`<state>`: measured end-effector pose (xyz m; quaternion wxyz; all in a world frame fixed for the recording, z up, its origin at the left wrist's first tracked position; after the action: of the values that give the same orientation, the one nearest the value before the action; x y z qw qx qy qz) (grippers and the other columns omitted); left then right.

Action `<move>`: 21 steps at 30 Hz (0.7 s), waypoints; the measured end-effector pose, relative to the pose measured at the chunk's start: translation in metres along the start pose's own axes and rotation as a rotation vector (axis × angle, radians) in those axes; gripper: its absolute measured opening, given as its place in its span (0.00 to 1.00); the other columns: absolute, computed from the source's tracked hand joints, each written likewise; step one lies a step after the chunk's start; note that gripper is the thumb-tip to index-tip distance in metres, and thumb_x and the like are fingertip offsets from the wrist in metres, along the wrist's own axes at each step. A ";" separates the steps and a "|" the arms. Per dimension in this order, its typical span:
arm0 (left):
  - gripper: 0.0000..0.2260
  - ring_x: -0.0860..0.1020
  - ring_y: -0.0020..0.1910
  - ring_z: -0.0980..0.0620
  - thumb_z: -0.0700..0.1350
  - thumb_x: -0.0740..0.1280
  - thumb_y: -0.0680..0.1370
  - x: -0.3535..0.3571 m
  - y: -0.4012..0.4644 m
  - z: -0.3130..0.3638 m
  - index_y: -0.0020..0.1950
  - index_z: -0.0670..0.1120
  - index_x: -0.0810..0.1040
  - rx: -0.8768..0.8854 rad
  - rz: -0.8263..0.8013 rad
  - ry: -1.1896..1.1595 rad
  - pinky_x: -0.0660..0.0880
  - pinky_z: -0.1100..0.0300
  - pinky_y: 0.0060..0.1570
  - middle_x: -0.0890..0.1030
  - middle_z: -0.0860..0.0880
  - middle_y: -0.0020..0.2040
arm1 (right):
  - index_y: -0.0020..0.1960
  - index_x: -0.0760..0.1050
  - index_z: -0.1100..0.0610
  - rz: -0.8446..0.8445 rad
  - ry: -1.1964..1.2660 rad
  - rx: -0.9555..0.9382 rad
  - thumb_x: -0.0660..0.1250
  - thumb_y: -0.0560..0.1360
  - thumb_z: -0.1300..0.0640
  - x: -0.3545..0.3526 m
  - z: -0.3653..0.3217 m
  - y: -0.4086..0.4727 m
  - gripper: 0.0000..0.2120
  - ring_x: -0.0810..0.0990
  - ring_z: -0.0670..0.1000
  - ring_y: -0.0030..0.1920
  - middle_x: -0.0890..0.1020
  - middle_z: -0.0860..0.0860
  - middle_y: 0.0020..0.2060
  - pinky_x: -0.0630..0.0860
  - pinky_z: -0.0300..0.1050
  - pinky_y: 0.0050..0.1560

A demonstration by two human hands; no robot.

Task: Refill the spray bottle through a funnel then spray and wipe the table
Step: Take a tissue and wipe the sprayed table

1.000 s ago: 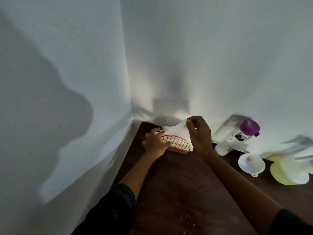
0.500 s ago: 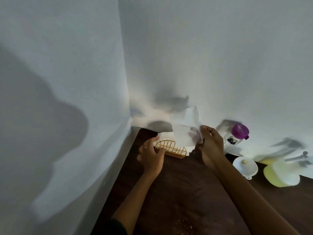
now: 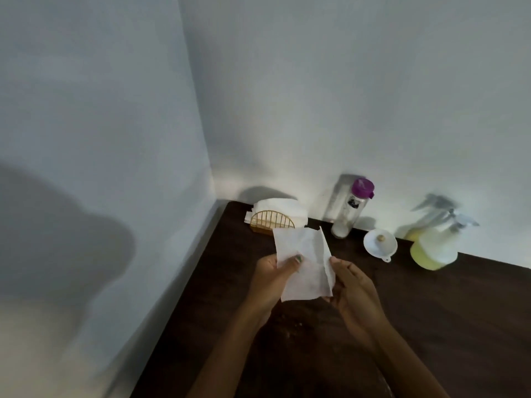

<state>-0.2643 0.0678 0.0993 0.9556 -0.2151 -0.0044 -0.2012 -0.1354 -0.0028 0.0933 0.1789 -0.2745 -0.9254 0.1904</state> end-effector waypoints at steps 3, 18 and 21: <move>0.04 0.79 0.49 0.56 0.50 0.68 0.75 0.011 -0.027 -0.008 0.47 0.52 0.77 0.022 0.014 0.095 0.79 0.60 0.48 0.81 0.53 0.48 | 0.58 0.72 0.55 -0.060 -0.190 -0.044 0.75 0.61 0.50 -0.022 0.000 -0.021 0.27 0.82 0.55 0.49 0.81 0.54 0.50 0.81 0.56 0.47; 0.06 0.81 0.46 0.61 0.45 0.65 0.78 0.062 -0.142 -0.063 0.53 0.52 0.78 0.118 -0.056 0.189 0.76 0.69 0.40 0.82 0.57 0.48 | 0.53 0.79 0.58 -0.290 -0.262 -0.036 0.63 0.76 0.63 -0.127 0.014 -0.092 0.08 0.83 0.53 0.50 0.84 0.54 0.49 0.79 0.50 0.52; 0.08 0.80 0.50 0.55 0.44 0.63 0.79 0.073 -0.152 -0.075 0.55 0.52 0.78 0.052 -0.038 0.155 0.78 0.64 0.45 0.81 0.51 0.52 | 0.45 0.81 0.61 -0.309 -0.368 -0.204 0.65 0.74 0.66 -0.140 0.013 -0.101 0.06 0.82 0.51 0.46 0.84 0.57 0.44 0.79 0.45 0.46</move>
<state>-0.2614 -0.1166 0.1000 0.9544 -0.1737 0.0602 -0.2351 -0.0755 -0.1655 0.0958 0.0060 -0.1071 -0.9877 0.1134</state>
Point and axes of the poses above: each hand's wrist, its own y-axis towards the middle knuckle, its own x-axis out of the palm, z = x × y, the point moved 1 cm from there along y, towards the middle knuckle
